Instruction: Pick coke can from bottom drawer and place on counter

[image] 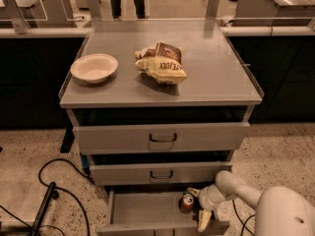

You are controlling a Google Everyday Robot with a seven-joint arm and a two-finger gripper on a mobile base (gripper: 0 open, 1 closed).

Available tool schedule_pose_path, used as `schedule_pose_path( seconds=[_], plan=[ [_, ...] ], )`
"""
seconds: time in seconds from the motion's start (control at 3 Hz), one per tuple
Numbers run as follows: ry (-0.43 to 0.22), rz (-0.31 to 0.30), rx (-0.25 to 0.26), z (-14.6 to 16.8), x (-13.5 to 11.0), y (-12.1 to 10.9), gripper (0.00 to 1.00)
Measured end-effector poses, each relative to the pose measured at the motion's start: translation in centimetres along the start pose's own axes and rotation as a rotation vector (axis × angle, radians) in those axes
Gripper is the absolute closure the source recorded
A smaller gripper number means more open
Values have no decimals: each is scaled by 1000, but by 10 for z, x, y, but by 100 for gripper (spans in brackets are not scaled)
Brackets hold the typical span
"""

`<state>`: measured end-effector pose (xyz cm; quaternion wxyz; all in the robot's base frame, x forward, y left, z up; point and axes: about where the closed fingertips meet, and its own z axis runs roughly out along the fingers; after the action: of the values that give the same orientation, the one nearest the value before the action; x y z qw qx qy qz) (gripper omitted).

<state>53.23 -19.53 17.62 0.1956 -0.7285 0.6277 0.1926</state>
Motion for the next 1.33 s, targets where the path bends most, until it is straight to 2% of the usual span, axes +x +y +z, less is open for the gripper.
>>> schedule_pose_path(
  seconds=[0.33, 0.67, 1.0, 1.33],
  plan=[
    [0, 0, 0, 0, 0, 0, 0],
    [32, -6, 41, -1, -3, 2, 0],
    [138, -8, 154, -6, -13, 24, 0],
    [138, -8, 154, -6, -13, 24, 0]
  ],
)
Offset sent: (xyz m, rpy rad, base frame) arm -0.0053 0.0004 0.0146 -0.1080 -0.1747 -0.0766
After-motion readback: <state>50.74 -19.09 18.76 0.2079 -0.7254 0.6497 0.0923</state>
